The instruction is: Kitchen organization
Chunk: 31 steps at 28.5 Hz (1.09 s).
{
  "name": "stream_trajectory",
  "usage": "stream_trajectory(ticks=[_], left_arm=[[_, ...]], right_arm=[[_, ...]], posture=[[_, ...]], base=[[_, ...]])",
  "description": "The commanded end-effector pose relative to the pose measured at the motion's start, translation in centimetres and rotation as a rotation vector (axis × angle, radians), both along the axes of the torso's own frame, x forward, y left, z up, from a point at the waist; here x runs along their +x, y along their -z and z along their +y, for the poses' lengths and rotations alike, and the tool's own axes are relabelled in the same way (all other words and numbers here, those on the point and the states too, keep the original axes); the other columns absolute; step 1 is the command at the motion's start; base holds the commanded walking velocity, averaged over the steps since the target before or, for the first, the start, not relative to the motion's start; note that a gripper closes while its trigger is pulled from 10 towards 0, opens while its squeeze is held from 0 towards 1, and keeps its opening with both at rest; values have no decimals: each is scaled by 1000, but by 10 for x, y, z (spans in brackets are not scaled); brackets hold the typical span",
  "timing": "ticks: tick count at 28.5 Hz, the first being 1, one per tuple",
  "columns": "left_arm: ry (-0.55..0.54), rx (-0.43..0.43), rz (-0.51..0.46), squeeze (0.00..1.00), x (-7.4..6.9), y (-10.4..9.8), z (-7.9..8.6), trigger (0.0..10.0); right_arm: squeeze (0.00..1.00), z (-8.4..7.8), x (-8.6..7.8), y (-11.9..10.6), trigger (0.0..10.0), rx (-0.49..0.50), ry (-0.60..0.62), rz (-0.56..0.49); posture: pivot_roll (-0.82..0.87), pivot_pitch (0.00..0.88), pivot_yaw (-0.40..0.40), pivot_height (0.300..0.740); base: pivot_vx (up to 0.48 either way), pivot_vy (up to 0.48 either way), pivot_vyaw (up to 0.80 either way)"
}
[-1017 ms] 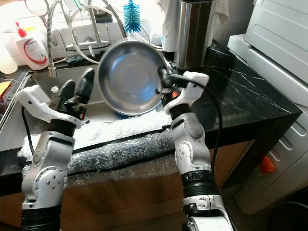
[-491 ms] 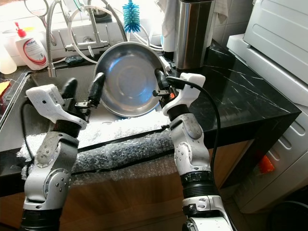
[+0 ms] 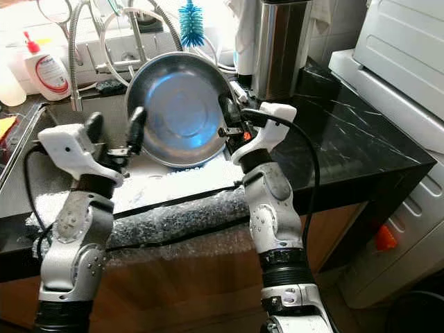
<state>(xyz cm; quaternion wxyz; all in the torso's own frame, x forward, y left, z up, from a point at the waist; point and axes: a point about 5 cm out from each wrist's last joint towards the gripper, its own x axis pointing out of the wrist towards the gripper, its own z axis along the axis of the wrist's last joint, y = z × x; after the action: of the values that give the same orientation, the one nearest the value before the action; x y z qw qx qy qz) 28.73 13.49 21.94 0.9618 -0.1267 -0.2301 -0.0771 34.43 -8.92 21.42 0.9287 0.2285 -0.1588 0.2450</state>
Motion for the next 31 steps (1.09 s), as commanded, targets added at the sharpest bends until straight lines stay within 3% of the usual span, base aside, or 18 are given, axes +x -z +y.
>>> stream_trajectory(ticks=[1,4,5,6,7,8,31], left_arm=[[-1,6,15,0,2,3,1,10000],[8,0,21,0,2,4,1,10000],[16,-2,22,0,2,4,0,4980],[21,-6,23,0,2,5,0,4980],[23,-7,23,0,2,5,-1,1176],[25,-8,23,0,2,5,-1,0],[59,-10,36,0,2,6,-4,0]], right_arm=[[0,6,-4,-6,10000,8,-32,-25],[0,6,-4,-6,10000,2,-42,-30],[0,6,-4,-6,10000,2,-44,-31],[0,6,-4,-6,10000,3,-45,-31],[0,6,-4,-6,10000,2,-45,-32],[0,6,-4,-6,10000,2,-46,-32],[0,7,-5,-7,10000,-2,-55,-38]], posture=[[-47,0,78,740],[-47,0,78,740],[-47,0,78,740],[-48,0,77,740],[-48,0,77,740],[-48,0,77,740],[-44,0,82,740]], base=[[0,0,0],[0,0,0],[0,0,0],[0,0,0],[0,0,0],[0,0,0],[0,0,0]])
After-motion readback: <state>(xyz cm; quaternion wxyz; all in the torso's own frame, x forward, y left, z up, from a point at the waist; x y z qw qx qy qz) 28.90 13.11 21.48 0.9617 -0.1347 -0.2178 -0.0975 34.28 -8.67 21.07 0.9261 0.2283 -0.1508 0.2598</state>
